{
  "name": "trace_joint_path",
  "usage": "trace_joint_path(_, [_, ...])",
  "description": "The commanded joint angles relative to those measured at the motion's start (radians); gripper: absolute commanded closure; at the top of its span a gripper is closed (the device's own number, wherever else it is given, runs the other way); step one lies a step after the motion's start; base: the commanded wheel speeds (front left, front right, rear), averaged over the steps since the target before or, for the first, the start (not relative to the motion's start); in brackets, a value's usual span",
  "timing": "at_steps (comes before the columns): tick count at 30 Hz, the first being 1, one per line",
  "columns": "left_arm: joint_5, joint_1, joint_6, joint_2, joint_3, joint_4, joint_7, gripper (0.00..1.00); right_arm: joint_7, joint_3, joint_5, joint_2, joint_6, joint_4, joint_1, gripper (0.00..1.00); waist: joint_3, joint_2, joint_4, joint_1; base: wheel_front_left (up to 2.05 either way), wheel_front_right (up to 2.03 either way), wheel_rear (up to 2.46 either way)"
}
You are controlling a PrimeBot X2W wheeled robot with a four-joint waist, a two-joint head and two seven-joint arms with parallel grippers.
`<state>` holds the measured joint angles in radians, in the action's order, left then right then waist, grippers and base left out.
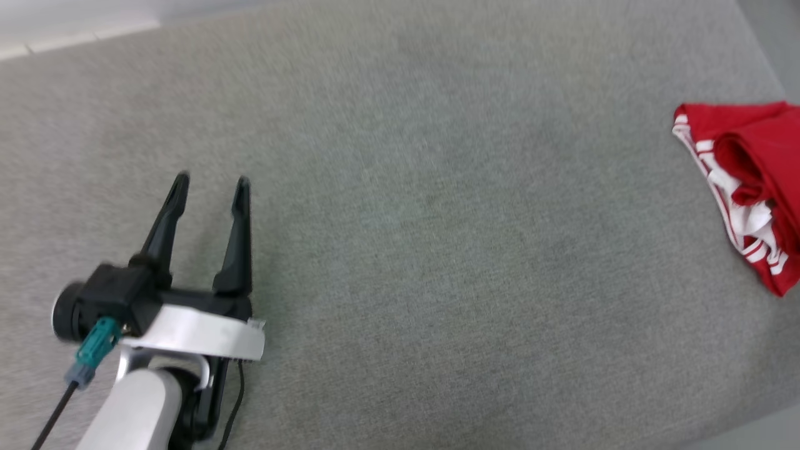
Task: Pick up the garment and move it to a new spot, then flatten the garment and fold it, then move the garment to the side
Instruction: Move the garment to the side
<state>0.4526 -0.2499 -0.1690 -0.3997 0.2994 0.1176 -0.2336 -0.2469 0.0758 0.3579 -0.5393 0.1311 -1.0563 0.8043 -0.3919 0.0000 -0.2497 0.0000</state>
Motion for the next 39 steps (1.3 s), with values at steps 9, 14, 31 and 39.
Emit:
trace_joint_path(9, [0.038, 0.156, -0.032, 0.029, -0.053, -0.042, -0.026, 0.0, -0.011, -0.027, 0.011, 0.126, -0.001, 0.317, -0.28, 0.0, 0.208, 0.0, 0.069, 0.0, 0.0, 0.0, 0.0])
trace_joint_path(14, [0.045, 0.206, -0.038, 0.051, -0.072, -0.062, -0.029, 0.0, 0.055, -0.04, -0.011, 0.215, -0.001, 0.517, -0.418, 0.0, 0.254, 0.0, 0.11, 0.0, 0.0, 0.0, 0.0])
trace_joint_path(31, [-0.03, 0.318, -0.017, 0.088, -0.135, -0.142, -0.033, 0.0, 0.303, -0.065, -0.112, 0.393, -0.001, 1.065, -0.761, 0.0, 0.41, 0.0, 0.219, 0.0, 0.0, 0.0, 0.0])
trace_joint_path(39, [-0.031, 0.36, -0.01, 0.087, -0.129, -0.175, -0.033, 0.0, 0.349, -0.047, -0.134, 0.428, -0.001, 1.167, -0.853, 0.0, 0.441, 0.0, 0.215, 0.0, 0.0, 0.0, 0.0])
